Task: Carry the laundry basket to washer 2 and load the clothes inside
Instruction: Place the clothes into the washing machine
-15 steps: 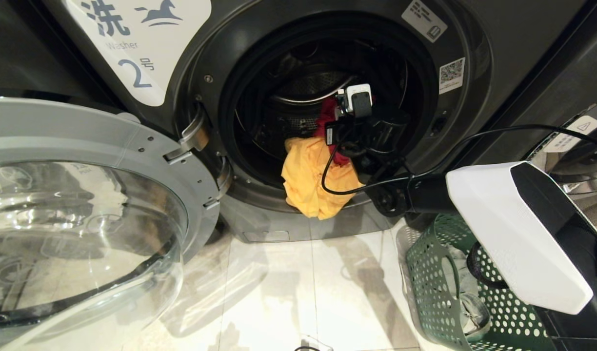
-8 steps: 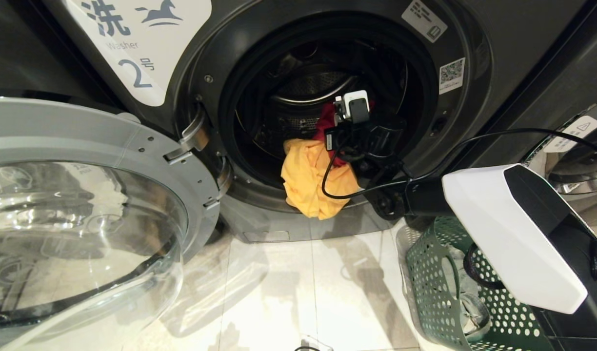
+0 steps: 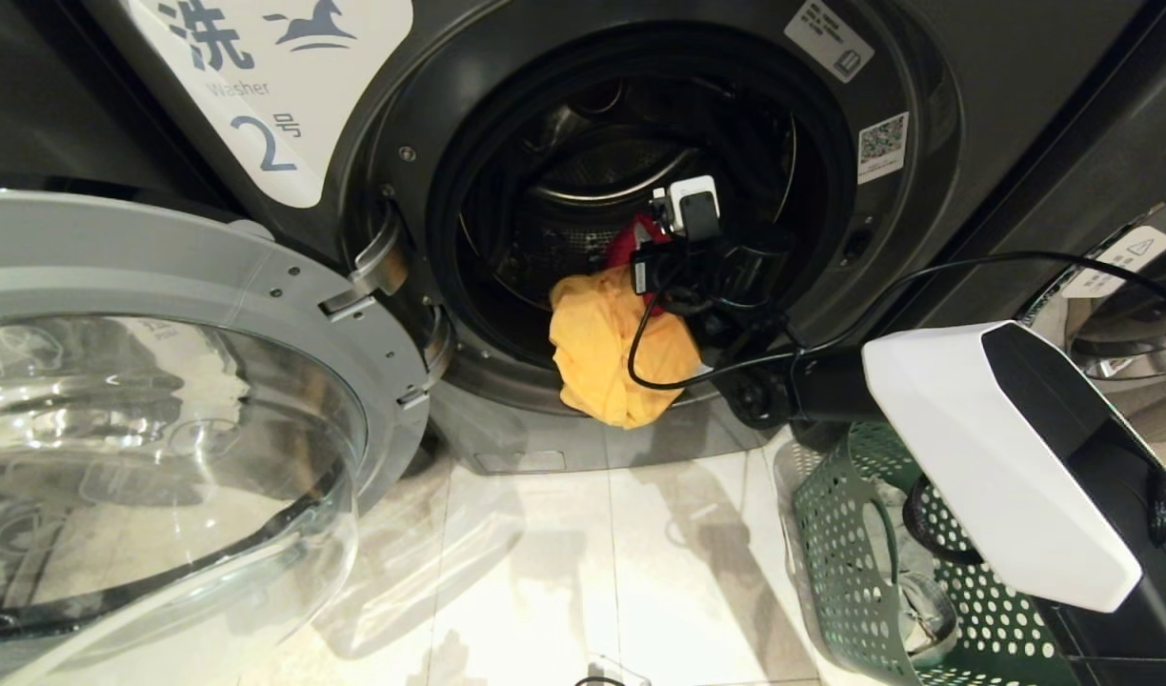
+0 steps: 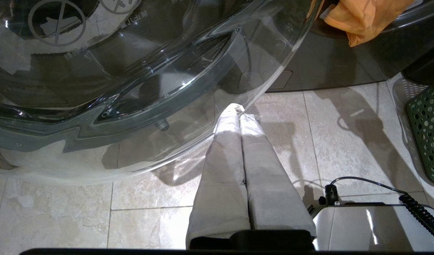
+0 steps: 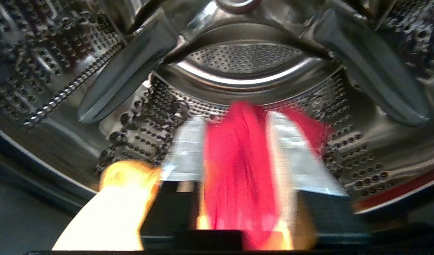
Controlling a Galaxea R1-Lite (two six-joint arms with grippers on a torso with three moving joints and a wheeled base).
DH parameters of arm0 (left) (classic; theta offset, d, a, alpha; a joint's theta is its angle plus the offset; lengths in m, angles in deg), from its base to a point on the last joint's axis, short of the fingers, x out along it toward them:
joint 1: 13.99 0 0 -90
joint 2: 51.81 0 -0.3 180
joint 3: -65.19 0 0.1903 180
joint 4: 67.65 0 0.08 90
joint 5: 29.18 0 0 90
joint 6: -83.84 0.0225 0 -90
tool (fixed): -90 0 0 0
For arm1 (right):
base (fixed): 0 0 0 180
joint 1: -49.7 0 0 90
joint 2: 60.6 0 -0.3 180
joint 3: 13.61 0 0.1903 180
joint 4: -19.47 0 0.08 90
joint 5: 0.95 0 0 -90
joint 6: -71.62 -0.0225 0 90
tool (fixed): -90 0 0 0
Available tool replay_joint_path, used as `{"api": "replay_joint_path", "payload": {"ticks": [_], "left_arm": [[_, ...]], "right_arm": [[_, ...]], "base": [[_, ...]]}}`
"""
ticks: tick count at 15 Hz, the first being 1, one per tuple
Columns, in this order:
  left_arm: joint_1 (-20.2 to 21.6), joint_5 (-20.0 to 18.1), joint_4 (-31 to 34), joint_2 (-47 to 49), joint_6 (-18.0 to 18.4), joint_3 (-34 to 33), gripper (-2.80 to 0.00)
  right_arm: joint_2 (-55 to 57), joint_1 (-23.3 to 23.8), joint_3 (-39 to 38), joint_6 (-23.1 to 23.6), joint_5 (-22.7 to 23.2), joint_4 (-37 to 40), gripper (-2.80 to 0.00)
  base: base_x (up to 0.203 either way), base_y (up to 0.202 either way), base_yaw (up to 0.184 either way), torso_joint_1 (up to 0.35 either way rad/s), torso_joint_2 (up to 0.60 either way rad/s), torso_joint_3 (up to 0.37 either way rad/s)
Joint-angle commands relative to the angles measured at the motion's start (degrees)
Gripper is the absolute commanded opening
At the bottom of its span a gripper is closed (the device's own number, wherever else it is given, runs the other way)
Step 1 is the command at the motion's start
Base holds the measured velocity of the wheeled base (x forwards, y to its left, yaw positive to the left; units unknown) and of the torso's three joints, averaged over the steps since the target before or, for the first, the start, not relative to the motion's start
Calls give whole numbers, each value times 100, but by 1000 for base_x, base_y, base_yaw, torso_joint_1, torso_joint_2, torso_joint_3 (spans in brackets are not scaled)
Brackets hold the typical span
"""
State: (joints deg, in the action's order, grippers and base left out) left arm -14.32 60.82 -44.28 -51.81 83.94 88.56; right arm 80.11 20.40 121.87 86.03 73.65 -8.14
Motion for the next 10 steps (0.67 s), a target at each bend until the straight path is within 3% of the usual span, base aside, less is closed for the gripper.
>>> {"api": "replay_joint_path", "payload": {"ticks": [1,5,10], "left_arm": [[-2,0,0,0,-1,0,-280],[-2,0,0,0,-1,0,-280],[-2,0,0,0,-1,0,-280]], "right_arm": [[-108,-41,4,-8,19,-29,0],[-196,-133,-123,-40,12,-43,0],[-758,-304,-989,-147,4,-8,0]], "base": [[0,0,0,0,0,0],[0,0,0,0,0,0],[0,0,0,0,0,0]]}}
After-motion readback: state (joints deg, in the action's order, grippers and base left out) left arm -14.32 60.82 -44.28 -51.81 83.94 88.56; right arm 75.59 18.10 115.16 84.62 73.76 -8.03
